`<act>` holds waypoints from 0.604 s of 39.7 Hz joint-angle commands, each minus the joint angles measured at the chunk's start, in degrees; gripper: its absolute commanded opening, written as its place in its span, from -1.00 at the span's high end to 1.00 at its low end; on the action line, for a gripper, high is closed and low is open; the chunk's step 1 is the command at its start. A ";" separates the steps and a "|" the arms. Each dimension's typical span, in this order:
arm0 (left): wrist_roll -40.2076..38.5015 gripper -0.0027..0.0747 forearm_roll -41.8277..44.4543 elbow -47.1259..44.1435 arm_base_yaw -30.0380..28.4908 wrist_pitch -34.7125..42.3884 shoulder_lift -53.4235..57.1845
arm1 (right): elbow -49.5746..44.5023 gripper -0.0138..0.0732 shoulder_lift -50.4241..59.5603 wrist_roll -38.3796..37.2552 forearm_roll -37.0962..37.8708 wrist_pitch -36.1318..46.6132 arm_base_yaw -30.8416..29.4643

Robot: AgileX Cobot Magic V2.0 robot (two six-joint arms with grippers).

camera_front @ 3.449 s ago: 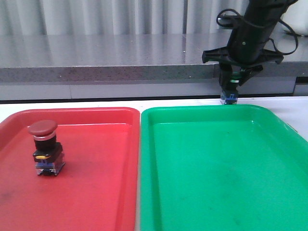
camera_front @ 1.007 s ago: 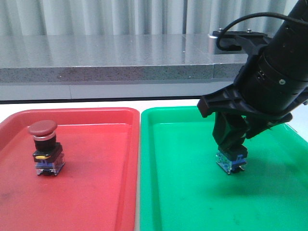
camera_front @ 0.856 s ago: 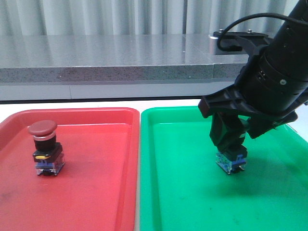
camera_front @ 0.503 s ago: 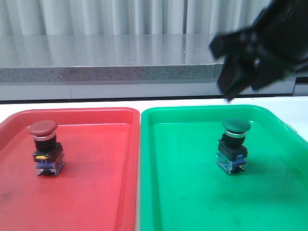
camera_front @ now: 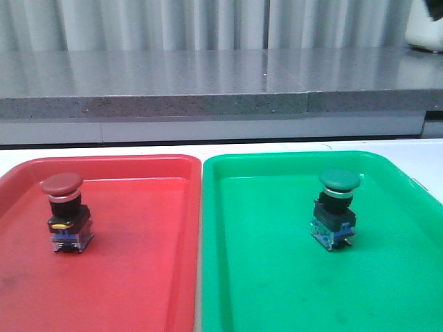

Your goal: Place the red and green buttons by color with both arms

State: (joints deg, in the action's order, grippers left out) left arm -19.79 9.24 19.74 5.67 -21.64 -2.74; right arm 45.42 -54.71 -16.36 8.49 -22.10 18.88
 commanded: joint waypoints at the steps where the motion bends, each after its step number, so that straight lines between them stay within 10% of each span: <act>1: -0.23 0.98 0.01 1.36 -0.04 4.59 -0.61 | -1.72 0.97 6.83 -0.05 1.05 1.40 -4.63; 24: -0.23 0.98 0.01 1.36 -0.04 4.59 -0.61 | -24.52 0.97 47.42 -0.05 2.20 2.54 -8.63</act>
State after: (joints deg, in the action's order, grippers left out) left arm -19.79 9.24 19.74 5.67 -21.64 -2.74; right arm 20.22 -9.63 -16.36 9.19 -24.71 10.50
